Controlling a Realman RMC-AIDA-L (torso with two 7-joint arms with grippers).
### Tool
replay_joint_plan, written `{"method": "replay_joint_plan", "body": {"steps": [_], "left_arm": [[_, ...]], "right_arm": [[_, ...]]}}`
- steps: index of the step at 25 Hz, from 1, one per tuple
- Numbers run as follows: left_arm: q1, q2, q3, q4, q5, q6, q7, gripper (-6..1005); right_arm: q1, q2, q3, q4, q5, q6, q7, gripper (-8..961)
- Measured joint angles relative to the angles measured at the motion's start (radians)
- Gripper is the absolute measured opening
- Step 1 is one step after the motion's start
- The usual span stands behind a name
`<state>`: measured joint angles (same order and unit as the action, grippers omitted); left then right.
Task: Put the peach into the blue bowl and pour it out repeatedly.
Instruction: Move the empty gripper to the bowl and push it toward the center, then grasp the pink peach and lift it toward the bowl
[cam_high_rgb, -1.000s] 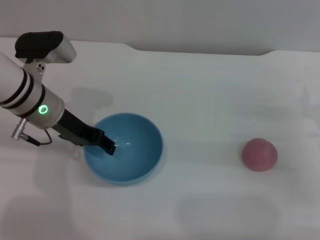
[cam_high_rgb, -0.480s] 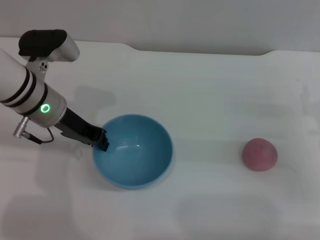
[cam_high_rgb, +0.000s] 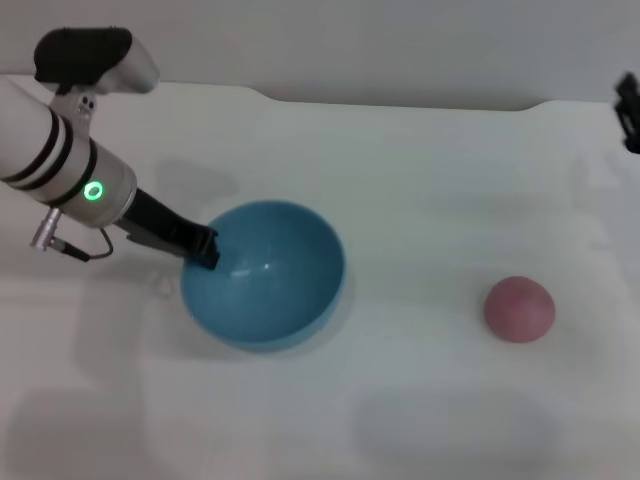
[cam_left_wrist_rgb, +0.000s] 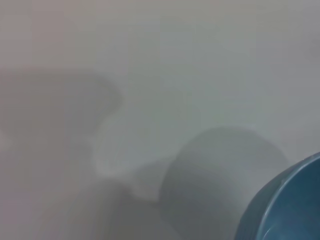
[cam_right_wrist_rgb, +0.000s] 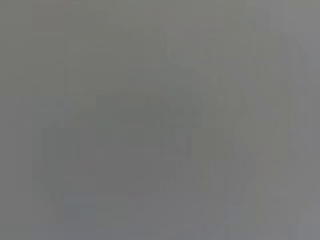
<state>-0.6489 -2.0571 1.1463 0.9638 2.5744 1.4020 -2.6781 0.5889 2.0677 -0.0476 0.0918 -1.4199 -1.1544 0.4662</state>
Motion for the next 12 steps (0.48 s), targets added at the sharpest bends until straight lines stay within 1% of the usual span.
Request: {"method": "replay_joint_plan", "body": {"steps": [1,3,4,6,9,12], "left_arm": [[-0.001,0.0,0.0,0.006,-0.011,-0.002,-0.002,3],[-0.006,0.001,-0.001,0.008,-0.024,-0.009,-0.004,1],[-0.008,0.001,-0.001,0.009,-0.028,-0.015,-0.005,0],[-0.009,0.001,-0.002,0.011,-0.033,-0.027,-0.006,-1],[-0.012,0.0,-0.002,0.013,-0.038,-0.04,-0.006,-1],[-0.016,0.0,0.002,0.014,-0.038,-0.052,-0.006,-1]], "right_arm": [[0.011,-0.001,-0.011,-0.027,-0.043,0.0,0.072,403],[0.046,-0.001,-0.048,-0.133,-0.177,0.003,0.336,402],[0.046,-0.001,-0.048,-0.133,-0.177,0.003,0.336,401],[0.072,-0.001,-0.119,-0.276,-0.316,0.015,0.657,400],[0.086,-0.002,-0.277,-0.502,-0.521,0.009,1.129,398],[0.091,0.0,-0.463,-0.758,-0.771,-0.049,1.548,396]]}}
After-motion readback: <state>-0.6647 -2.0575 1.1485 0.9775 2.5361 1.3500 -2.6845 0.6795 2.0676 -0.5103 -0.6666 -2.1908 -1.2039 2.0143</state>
